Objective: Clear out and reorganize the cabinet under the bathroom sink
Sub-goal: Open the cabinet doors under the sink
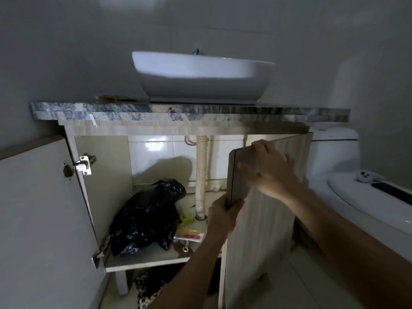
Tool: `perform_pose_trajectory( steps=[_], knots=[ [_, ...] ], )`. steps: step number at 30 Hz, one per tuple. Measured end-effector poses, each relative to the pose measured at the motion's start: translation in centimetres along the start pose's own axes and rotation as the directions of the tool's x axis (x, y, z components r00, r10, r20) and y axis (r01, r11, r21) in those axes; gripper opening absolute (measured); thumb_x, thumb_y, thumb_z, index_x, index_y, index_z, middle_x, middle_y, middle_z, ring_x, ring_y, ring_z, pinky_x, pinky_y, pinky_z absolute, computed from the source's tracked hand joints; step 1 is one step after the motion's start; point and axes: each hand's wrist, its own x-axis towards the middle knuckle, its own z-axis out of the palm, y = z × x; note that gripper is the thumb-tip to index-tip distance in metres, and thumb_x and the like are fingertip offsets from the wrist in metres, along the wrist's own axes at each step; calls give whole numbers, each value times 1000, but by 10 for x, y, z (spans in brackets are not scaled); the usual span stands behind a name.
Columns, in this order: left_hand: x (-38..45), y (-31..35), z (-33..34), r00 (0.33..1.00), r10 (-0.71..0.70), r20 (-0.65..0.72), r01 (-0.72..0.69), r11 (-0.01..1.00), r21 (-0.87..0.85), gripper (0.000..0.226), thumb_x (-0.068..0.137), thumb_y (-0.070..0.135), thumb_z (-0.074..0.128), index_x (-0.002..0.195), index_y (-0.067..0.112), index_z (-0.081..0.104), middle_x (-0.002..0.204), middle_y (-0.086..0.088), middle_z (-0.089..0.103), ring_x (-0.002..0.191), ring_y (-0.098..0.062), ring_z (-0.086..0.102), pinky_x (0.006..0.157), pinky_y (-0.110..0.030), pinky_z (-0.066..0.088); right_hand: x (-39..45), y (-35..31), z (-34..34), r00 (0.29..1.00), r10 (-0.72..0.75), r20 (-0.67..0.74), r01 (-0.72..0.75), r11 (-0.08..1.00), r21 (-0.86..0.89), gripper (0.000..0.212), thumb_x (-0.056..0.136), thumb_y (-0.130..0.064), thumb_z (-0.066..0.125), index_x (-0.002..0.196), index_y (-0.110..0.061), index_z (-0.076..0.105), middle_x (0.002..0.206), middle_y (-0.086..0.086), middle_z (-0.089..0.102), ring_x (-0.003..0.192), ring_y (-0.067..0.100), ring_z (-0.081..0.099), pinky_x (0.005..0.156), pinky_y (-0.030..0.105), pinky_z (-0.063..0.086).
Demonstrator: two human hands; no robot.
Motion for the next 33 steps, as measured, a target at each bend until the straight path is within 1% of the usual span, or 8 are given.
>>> perform_pose_trajectory(
  steps=[5, 9, 13, 15, 17, 20, 26, 33],
  knots=[
    [-48, 8, 43, 996, 84, -36, -80, 992, 100, 3, 88, 18, 60, 88, 18, 62, 69, -5, 60, 59, -15, 53, 56, -31, 44, -40, 24, -44, 998, 49, 40, -55, 988, 144, 78, 85, -71, 34, 142, -17, 37, 150, 1, 36, 136, 24, 36, 111, 56, 25],
    [-81, 10, 77, 975, 160, 156, -165, 986, 25, 36, 88, 13, 55, 118, 33, 56, 88, 2, 67, 77, -10, 64, 68, -31, 53, -65, 40, -61, 993, 105, 50, -108, 991, 77, 75, 89, -63, 41, 144, -12, 32, 151, 5, 34, 138, 26, 33, 113, 50, 25],
    [-96, 9, 113, 898, 267, 349, -339, 926, 165, 70, 88, 26, 54, 150, 34, 22, 84, 13, 61, 85, -7, 60, 80, -29, 49, -76, 63, -87, 989, 143, -33, -143, 990, -10, 32, 88, -44, 55, 91, -12, 50, 90, -2, 56, 88, 21, 54, 81, 35, 40],
    [-100, 14, 127, 857, 244, 454, -342, 928, 147, 82, 86, 30, 57, 151, 38, 8, 119, 8, 61, 120, -15, 54, 101, -34, 44, -79, 78, -101, 986, 161, -36, -163, 985, -55, 27, 87, -31, 60, 75, -12, 45, 74, -2, 51, 66, 16, 50, 62, 28, 37],
    [-101, 22, 141, 806, 214, 552, -381, 901, 207, 88, 88, 34, 60, 151, 39, -2, 156, 12, 25, 144, -11, 24, 115, -32, 26, -81, 90, -114, 980, 189, -53, -195, 968, -159, 27, 87, -22, 61, 72, -12, 41, 67, 1, 49, 58, 16, 50, 53, 25, 37],
    [-103, 32, 170, 765, 233, 601, -498, 805, 321, 96, 89, 43, 60, 149, 36, -14, 161, 12, -5, 148, -17, 12, 116, -39, 26, -81, 106, -128, 970, 232, -73, -243, 921, -304, 13, 86, -16, 60, 86, -12, 48, 76, 4, 55, 65, 22, 55, 57, 26, 39],
    [-105, 55, 226, 747, 185, 638, -529, 747, 404, 102, 89, 40, 61, 149, 24, -19, 161, -3, -14, 139, -35, 33, 103, -48, 43, -86, 136, -139, 933, 352, -69, -342, 816, -465, 13, 90, -22, 55, 87, -15, 44, 70, -2, 45, 71, 19, 48, 81, 36, 42],
    [-101, 63, 257, 733, 152, 663, -521, 752, 403, 104, 90, 37, 60, 146, 27, -28, 160, -6, -18, 134, -41, 40, 99, -47, 47, -97, 165, -130, 912, 402, -76, -368, 723, -585, 52, 90, -30, 53, 136, -11, 40, 135, 8, 48, 128, 31, 43, 111, 55, 18]
  ],
)
